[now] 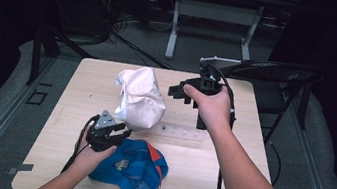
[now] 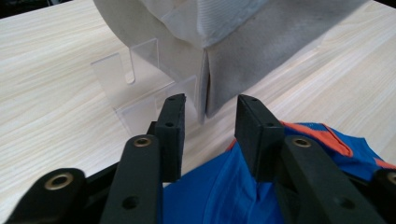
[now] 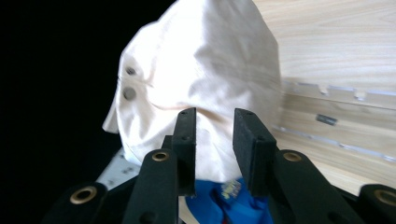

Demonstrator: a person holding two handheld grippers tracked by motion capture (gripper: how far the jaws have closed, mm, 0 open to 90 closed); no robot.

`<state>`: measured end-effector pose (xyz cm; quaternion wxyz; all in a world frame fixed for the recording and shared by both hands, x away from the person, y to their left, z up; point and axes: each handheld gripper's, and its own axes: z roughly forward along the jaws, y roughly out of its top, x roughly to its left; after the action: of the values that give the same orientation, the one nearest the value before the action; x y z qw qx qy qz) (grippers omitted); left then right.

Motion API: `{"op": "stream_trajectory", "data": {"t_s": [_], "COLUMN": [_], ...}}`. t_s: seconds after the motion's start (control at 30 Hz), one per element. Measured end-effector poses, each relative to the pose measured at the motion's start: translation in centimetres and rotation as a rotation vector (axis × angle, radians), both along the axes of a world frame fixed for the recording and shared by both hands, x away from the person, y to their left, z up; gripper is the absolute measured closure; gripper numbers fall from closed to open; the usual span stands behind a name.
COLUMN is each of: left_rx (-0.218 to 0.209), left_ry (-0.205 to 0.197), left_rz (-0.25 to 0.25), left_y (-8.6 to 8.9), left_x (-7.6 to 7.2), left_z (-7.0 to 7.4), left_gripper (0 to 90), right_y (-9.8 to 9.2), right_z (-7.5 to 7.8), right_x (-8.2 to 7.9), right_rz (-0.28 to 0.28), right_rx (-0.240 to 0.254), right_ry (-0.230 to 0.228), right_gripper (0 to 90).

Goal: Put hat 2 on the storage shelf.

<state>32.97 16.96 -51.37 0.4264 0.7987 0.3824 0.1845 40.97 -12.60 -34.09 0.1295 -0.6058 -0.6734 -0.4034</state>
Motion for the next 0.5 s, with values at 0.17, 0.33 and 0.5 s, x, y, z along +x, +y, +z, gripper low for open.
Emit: {"op": "stream_trajectory", "data": {"t_s": [0.17,0.33,0.5], "left_rx": [-0.009,0.002,0.001], "left_ry": [0.006,0.011,0.033], "left_rz": [0.011,0.011,0.037], "left_y": [0.8,1.9,3.4], "left_x": [-0.6,-1.4,-1.7], "left_z": [0.2,0.2,-0.1], "left_gripper": [61.0,60.4,59.0], "right_y": [-0.7,-1.4,-2.4], "right_z": [-0.8,-2.3,-4.9], "right_x": [-1.3,-2.8,-4.7], "right_rz": [0.014,0.033,0.050], "right_rx": [-0.011,-0.034,-0.097], "right_ry": [-0.006,-0.014,-0.027], "right_gripper": [68.3,68.0,66.6]}}
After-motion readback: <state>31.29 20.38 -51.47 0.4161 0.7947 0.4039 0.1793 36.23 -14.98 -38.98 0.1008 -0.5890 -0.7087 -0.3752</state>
